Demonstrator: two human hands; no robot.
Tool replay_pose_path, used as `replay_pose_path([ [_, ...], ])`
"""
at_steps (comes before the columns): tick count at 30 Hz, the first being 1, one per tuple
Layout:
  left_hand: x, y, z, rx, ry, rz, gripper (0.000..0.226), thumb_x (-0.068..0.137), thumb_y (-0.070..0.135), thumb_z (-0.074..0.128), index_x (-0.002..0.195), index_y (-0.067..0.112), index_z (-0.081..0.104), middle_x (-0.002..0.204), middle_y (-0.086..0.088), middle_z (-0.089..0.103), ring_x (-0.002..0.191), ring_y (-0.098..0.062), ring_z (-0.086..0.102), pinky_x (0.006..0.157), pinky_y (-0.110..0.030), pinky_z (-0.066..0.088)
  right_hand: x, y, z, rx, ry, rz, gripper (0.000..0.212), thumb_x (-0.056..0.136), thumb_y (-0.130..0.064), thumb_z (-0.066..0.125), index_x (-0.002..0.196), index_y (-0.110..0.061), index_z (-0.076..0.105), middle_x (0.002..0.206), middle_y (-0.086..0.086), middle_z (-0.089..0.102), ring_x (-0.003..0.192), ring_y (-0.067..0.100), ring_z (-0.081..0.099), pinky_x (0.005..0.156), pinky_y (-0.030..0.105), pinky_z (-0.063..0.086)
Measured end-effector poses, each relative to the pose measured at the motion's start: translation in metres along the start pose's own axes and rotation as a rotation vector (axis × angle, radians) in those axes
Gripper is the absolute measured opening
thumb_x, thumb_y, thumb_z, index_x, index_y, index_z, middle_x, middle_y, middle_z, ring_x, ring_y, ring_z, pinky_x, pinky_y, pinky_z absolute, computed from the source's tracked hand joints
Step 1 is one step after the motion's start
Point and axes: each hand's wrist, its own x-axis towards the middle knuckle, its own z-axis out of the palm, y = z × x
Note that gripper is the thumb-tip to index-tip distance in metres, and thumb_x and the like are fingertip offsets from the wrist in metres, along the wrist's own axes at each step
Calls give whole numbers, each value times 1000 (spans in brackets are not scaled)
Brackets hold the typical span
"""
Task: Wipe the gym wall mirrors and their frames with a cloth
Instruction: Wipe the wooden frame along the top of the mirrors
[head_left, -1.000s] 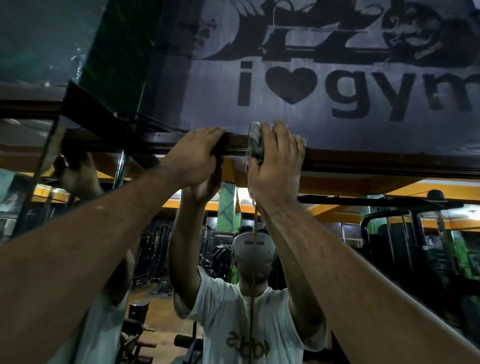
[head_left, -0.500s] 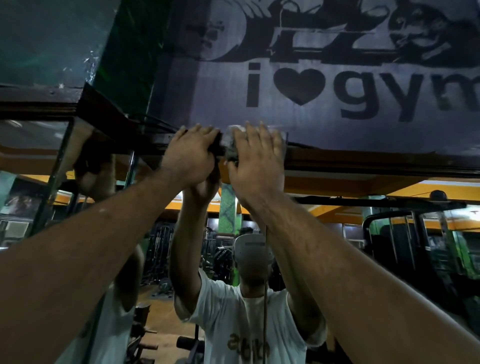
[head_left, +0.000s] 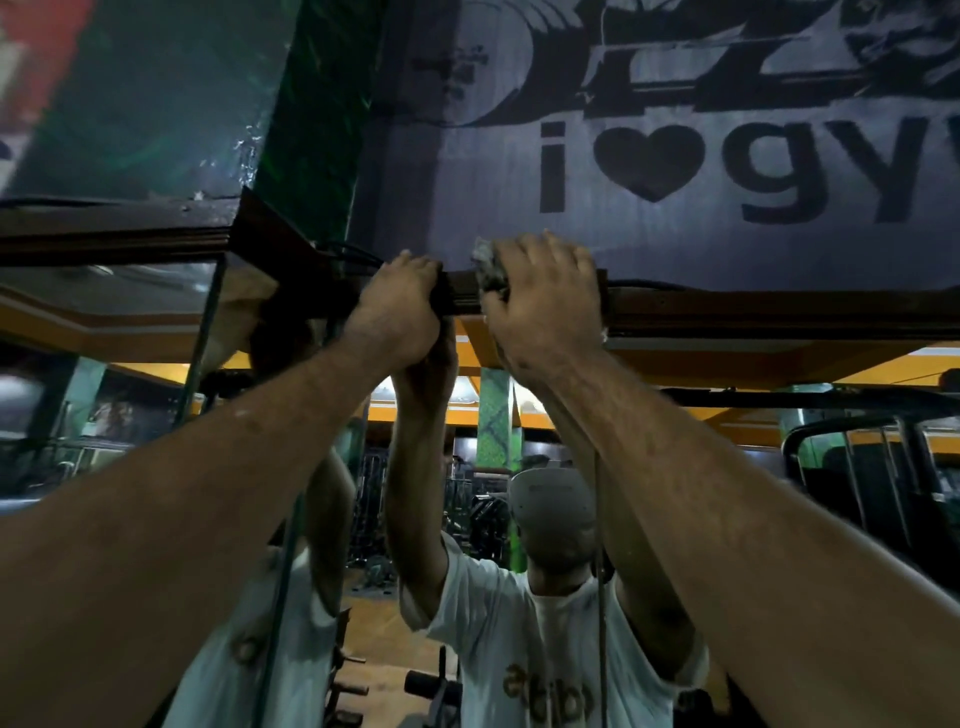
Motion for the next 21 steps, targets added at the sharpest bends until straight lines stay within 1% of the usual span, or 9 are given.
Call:
replay_pose_path([
  [2, 1, -5, -2, 76, -12, 2, 64, 93, -4, 44, 155, 5, 34, 164, -12, 30, 155, -26, 15, 125, -38, 12, 0, -9, 0, -23, -1, 35, 45, 95, -46, 46, 131, -22, 59, 133, 5, 63, 132, 30, 50, 116, 50, 29],
  [3, 1, -8, -2, 108, -10, -3, 66, 93, -3, 44, 157, 6, 30, 166, -11, 26, 156, -26, 12, 125, -38, 10, -2, -17, 2, -10, -13, 4, 47, 95, -46, 45, 133, -22, 58, 136, 5, 62, 136, 30, 48, 118, 51, 26],
  [7, 2, -17, 1, 354, -22, 54, 67, 98, 9, 42, 160, 7, 19, 168, -12, 18, 156, -28, 10, 126, -40, 11, -8, -27, 3, 68, -135, -173, 59, 100, -43, 50, 155, -23, 42, 159, 5, 44, 152, 27, 30, 127, 46, 6],
  [9, 0, -20, 0, 529, -50, 104, 68, 100, 14, 41, 161, 8, 12, 169, -11, 13, 156, -27, 9, 127, -41, 10, -5, -18, 2, 61, -114, -165, 59, 100, -43, 51, 155, -24, 43, 158, 4, 46, 151, 27, 32, 126, 46, 9],
  [11, -3, -24, -4, 685, -70, 136, 68, 103, 20, 38, 162, 9, 6, 170, -9, 9, 157, -26, 7, 128, -43, 7, -3, -14, 4, 11, -61, -96, 55, 98, -44, 51, 148, -23, 48, 150, 5, 53, 146, 29, 39, 123, 51, 18],
  [14, -6, -31, -11, 908, -67, 122, 66, 104, 27, 31, 161, 8, 5, 170, -10, 9, 157, -29, 8, 127, -48, 2, 1, -33, 7, -18, -37, 25, 49, 97, -46, 47, 139, -22, 55, 141, 6, 60, 142, 32, 44, 121, 54, 23],
  [15, -6, -32, -13, 959, -71, 114, 65, 104, 27, 28, 161, 7, 6, 170, -10, 10, 156, -30, 8, 127, -49, 1, 1, -41, 8, -3, -51, 6, 49, 98, -47, 45, 139, -22, 55, 141, 7, 60, 142, 32, 44, 121, 54, 22],
  [18, -4, -32, -20, 1014, -94, 121, 61, 106, 29, 25, 161, 9, 9, 169, -11, 13, 156, -32, 10, 126, -53, 1, 3, -55, 12, 39, -121, -150, 55, 99, -45, 42, 148, -20, 48, 150, 7, 53, 145, 32, 40, 123, 54, 19],
  [21, -3, -35, -27, 1029, -104, 108, 60, 106, 27, 24, 161, 7, 8, 169, -11, 13, 156, -32, 11, 126, -53, 4, 7, -53, 16, -18, -116, -175, 55, 98, -46, 45, 147, -20, 48, 146, 8, 56, 141, 33, 44, 119, 55, 24],
])
